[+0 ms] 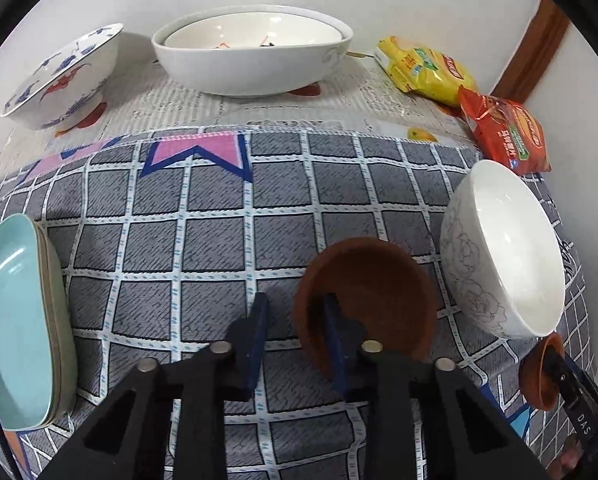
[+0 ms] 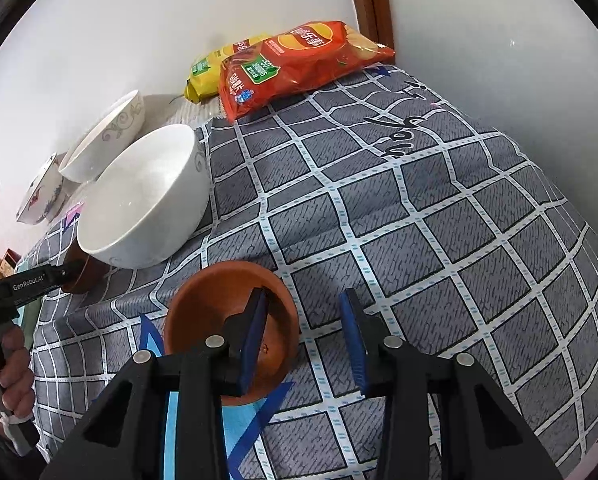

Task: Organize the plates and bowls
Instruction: 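Grasp a brown saucer with the left gripper while the right gripper grasps another brown saucer, then carry the right gripper's brown saucer over the white floral bowl and lower it, then set the saucer inside the white bowl and open the right gripper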

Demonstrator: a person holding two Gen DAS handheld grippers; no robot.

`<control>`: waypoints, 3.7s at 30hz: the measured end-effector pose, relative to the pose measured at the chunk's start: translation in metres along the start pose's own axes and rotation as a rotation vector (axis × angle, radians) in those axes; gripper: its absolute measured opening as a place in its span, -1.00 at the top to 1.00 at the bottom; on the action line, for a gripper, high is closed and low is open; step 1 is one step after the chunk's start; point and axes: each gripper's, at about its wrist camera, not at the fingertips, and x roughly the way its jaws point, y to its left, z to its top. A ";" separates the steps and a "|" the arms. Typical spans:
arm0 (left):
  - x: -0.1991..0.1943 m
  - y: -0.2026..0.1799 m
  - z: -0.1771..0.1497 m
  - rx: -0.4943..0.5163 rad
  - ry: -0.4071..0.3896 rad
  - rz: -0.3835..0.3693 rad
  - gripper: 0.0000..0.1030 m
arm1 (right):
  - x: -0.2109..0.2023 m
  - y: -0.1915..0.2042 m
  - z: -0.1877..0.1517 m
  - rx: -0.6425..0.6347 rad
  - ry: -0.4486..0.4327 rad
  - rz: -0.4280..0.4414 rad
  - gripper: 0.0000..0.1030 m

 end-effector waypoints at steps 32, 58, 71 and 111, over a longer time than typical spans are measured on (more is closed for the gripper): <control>-0.051 0.009 0.034 0.108 -0.080 -0.021 0.84 | -0.067 0.044 0.038 0.024 -0.137 0.028 0.82; -0.002 0.023 0.054 0.106 -0.026 -0.079 0.84 | -0.025 0.102 0.076 0.003 -0.104 -0.043 0.82; 0.004 0.024 0.056 0.085 -0.005 -0.092 0.84 | 0.011 0.106 0.073 -0.006 -0.054 -0.069 0.82; 0.004 0.026 0.058 0.076 0.009 -0.097 0.84 | 0.053 0.134 0.079 -0.157 0.022 -0.220 0.80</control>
